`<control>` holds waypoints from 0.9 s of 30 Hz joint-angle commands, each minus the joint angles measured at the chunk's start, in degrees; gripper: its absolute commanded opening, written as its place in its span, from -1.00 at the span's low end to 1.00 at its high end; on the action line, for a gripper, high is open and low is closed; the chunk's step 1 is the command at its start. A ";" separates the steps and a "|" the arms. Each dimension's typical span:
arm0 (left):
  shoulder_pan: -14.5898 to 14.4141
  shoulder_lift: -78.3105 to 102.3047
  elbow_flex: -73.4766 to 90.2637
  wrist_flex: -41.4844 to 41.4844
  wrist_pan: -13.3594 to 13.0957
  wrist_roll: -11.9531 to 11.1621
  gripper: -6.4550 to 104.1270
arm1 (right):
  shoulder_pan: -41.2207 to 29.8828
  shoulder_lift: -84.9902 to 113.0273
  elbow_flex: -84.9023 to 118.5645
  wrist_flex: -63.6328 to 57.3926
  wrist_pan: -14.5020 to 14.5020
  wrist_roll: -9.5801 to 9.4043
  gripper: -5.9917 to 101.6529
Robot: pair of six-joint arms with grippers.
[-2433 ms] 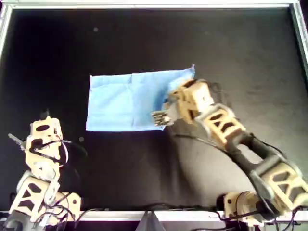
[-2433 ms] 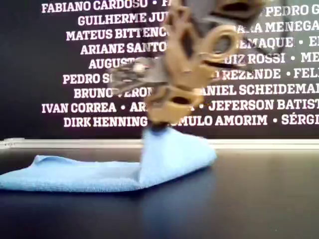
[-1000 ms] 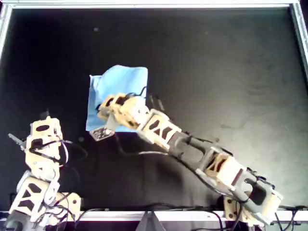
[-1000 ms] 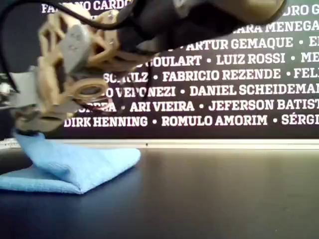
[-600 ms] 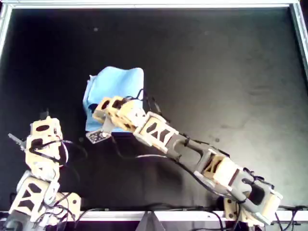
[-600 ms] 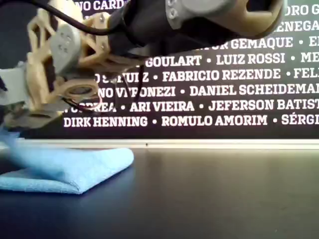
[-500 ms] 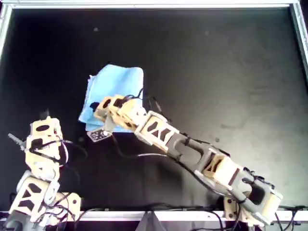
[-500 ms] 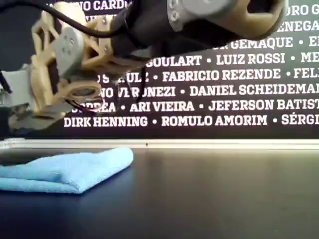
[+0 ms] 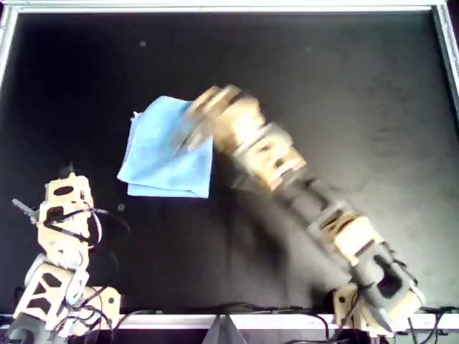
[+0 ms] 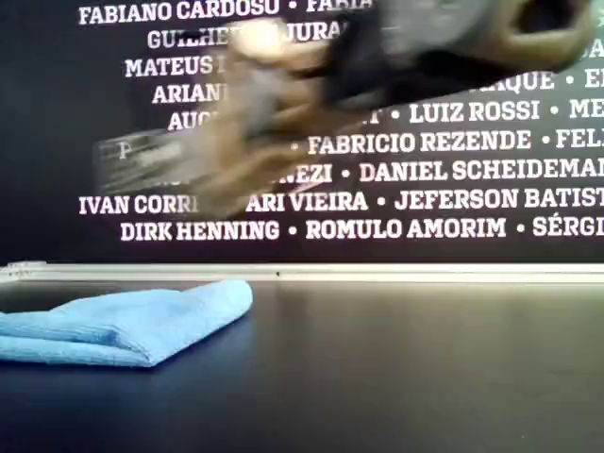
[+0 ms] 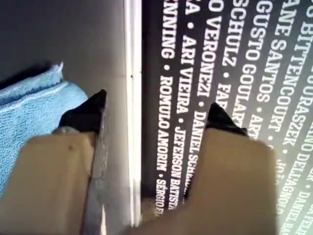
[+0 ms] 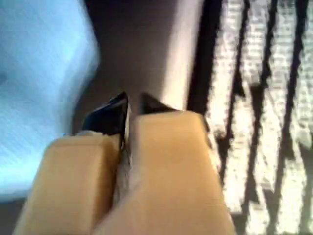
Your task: Fold a cloth
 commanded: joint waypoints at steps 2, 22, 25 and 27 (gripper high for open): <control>0.44 1.32 -1.05 -0.35 0.09 0.18 0.39 | -15.12 13.62 -3.43 0.09 -0.70 0.35 -0.85; 0.79 1.32 -1.23 -0.35 -0.70 0.26 0.38 | -31.73 63.72 22.50 41.22 0.53 0.53 -0.87; 0.35 1.32 -1.23 -0.35 -0.70 0.26 0.38 | -31.64 74.09 33.49 42.71 0.53 0.62 -0.87; 0.35 1.32 -1.23 -0.35 -0.70 0.26 0.38 | -31.73 80.60 42.80 43.77 0.53 0.62 -0.87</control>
